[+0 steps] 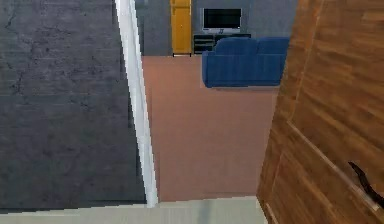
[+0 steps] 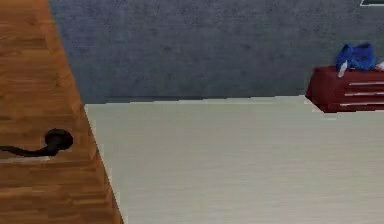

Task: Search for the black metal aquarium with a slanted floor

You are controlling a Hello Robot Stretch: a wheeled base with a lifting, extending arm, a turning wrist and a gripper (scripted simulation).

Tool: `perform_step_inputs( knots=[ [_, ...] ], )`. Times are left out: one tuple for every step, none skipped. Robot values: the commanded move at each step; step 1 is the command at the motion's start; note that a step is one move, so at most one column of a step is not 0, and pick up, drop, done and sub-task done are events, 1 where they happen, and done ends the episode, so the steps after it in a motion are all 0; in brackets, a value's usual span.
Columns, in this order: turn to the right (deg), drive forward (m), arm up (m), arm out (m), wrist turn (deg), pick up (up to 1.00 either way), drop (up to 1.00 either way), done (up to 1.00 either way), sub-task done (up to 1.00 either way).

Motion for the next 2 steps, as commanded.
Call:
perform_step_inputs(
  knots=[
    [0.0, 1.0, 0.0, 0.0, 0.0, 0.0, 0.0, 0.0, 0.0],
    [12.0, 0.0, 0.0, 0.0, 0.0, 0.0, 0.0, 0.0, 0.0]
  ],
)
